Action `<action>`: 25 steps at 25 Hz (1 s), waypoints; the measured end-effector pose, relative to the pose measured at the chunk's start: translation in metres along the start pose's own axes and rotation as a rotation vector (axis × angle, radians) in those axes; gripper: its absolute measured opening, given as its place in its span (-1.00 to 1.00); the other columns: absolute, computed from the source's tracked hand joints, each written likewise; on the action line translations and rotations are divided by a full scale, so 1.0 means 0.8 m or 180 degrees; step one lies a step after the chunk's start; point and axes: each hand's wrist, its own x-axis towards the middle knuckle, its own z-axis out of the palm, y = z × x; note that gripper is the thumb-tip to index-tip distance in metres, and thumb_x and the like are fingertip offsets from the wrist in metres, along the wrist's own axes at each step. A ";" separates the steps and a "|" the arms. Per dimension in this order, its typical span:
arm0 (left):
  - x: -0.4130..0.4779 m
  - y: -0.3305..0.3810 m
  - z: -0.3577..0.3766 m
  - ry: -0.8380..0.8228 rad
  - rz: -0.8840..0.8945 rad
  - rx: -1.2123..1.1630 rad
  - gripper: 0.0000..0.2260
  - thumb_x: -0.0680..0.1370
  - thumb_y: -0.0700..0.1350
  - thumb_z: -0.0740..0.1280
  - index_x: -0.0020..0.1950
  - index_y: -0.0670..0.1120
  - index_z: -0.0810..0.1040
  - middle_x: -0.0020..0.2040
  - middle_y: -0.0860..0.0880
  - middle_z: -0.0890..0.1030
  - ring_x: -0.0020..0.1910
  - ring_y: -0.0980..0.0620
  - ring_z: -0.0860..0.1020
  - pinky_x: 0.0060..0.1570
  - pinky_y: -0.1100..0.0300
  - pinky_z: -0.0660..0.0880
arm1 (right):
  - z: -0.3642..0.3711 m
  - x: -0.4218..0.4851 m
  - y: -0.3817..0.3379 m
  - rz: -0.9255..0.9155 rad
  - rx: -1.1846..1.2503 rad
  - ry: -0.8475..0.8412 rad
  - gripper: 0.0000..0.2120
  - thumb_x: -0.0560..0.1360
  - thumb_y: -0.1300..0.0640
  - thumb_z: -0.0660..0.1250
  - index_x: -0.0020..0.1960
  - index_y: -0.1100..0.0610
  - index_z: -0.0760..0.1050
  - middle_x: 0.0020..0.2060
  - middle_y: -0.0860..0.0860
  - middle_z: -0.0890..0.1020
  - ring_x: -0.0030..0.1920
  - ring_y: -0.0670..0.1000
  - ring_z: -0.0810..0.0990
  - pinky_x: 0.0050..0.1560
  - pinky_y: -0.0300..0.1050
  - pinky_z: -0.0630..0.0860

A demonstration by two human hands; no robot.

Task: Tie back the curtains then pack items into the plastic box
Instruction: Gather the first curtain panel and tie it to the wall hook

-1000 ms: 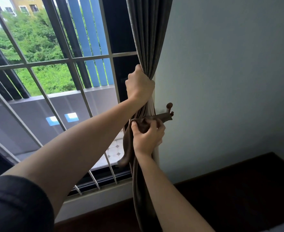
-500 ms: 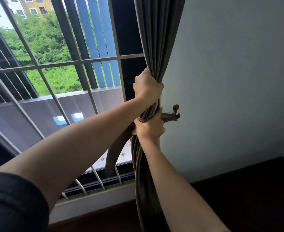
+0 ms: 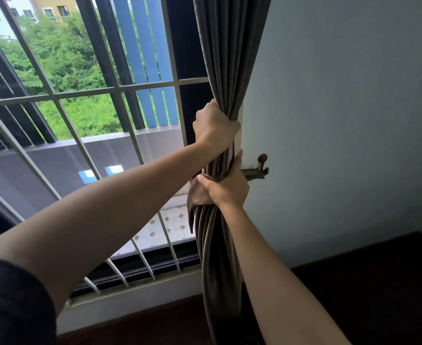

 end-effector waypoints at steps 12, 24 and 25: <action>0.003 -0.021 -0.003 -0.0647 0.0434 -0.0536 -0.44 0.35 0.17 0.46 0.23 -0.04 0.42 -0.01 0.10 0.54 -0.01 0.15 0.54 0.00 0.23 0.51 | -0.025 0.002 0.003 -0.0315 -0.0730 0.0317 -0.67 0.42 -0.08 0.38 0.07 0.11 0.56 -0.15 0.09 0.68 -0.11 0.17 0.64 -0.11 -0.03 0.53; -0.045 -0.227 0.047 -0.2068 -0.0276 -0.0454 -0.56 0.40 -0.10 0.33 0.26 -0.15 0.45 0.10 -0.03 0.53 0.07 0.06 0.50 0.06 0.25 0.45 | -0.048 0.009 0.014 -0.0482 -0.0781 0.0040 -0.64 0.38 -0.10 0.41 0.05 0.12 0.58 -0.09 0.07 0.69 -0.05 0.14 0.64 -0.10 -0.12 0.48; -0.038 -0.230 0.046 -0.2064 -0.0157 -0.0366 -0.63 0.41 -0.10 0.36 0.19 -0.15 0.49 0.02 -0.02 0.53 0.02 0.05 0.49 -0.03 0.28 0.44 | -0.052 0.007 0.013 -0.0472 -0.0785 0.0046 -0.64 0.38 -0.10 0.42 0.05 0.12 0.58 -0.09 0.06 0.69 -0.05 0.13 0.64 -0.12 -0.14 0.45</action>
